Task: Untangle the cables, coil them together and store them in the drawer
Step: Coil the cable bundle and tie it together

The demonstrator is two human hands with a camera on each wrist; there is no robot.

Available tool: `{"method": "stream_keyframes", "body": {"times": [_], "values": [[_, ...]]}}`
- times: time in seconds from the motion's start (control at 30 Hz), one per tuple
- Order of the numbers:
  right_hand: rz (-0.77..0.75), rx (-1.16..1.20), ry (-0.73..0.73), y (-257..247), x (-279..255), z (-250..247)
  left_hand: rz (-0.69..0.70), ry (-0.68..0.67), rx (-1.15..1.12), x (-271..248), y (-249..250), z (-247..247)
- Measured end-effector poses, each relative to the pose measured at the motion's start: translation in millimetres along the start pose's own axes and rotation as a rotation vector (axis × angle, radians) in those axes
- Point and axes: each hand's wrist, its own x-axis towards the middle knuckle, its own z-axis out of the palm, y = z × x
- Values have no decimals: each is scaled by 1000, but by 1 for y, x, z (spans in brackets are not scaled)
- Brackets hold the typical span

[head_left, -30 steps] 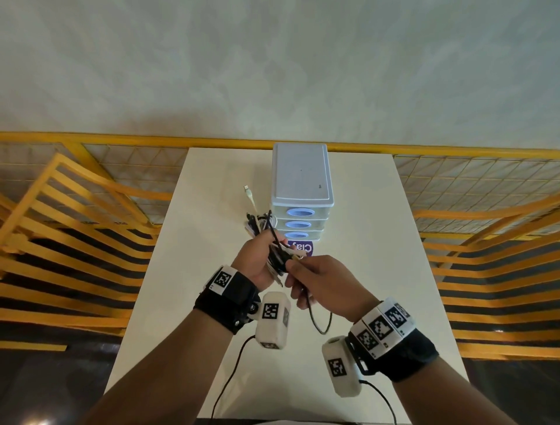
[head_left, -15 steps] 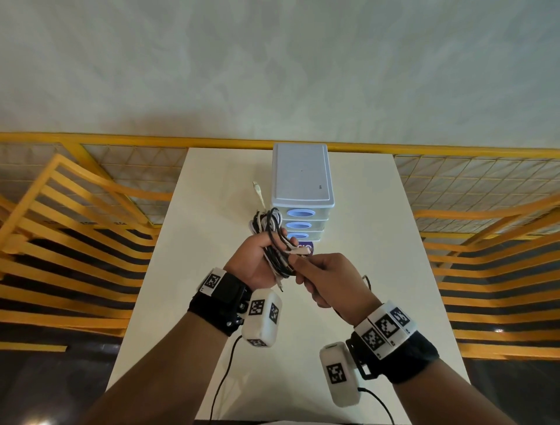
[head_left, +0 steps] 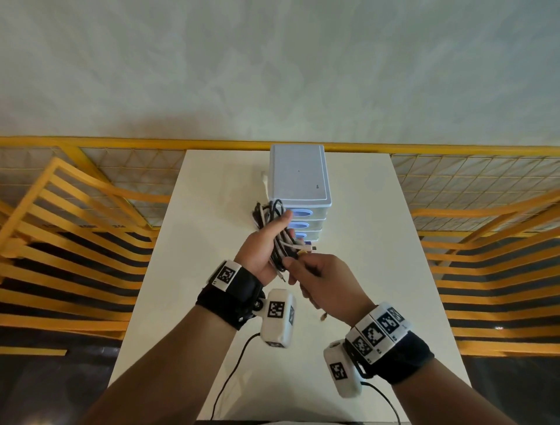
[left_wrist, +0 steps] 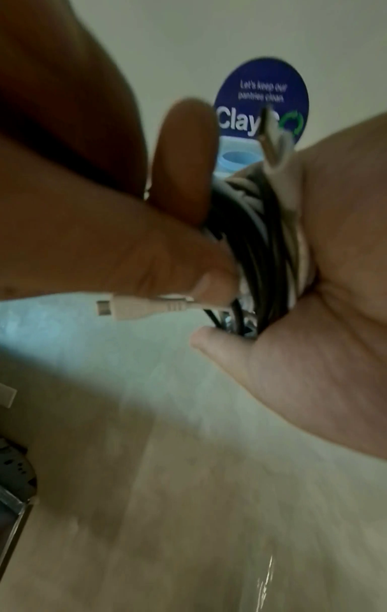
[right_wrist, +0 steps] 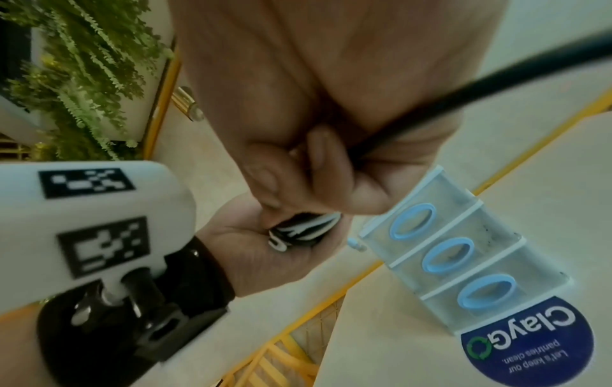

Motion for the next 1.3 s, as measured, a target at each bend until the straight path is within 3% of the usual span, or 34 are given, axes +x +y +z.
{"method": "stream_keyframes", "body": {"times": [0.1, 0.23, 0.37, 0.5, 0.57, 0.77, 0.83, 1.0, 1.17, 1.3], "values": [[-19, 50, -57, 4, -4, -3, 82, 74, -145, 2, 6, -6], [45, 264, -191, 26, -9, -15, 150, 43, -356, 1, 23, -18], [7, 63, -239, 46, -15, -33, 160, -94, -370, -9, 38, -33], [47, 69, -245, 59, -21, -56, 63, -226, -104, -32, 50, -41], [121, 112, -193, 58, -19, -64, 48, -247, 164, -40, 45, -39], [293, 156, -72, 36, -2, -70, 280, -222, 1305, -56, 10, -6], [292, 164, -81, 24, 1, -70, 342, -212, 1542, -55, -5, 4], [253, 141, -152, 6, -1, -73, 335, -166, 1611, -44, -35, -4], [353, 289, -134, 0, -8, -84, 447, -73, 1593, -41, -44, -8], [307, 156, -87, -9, -11, -83, 428, -69, 1637, -32, -49, -7]]}}
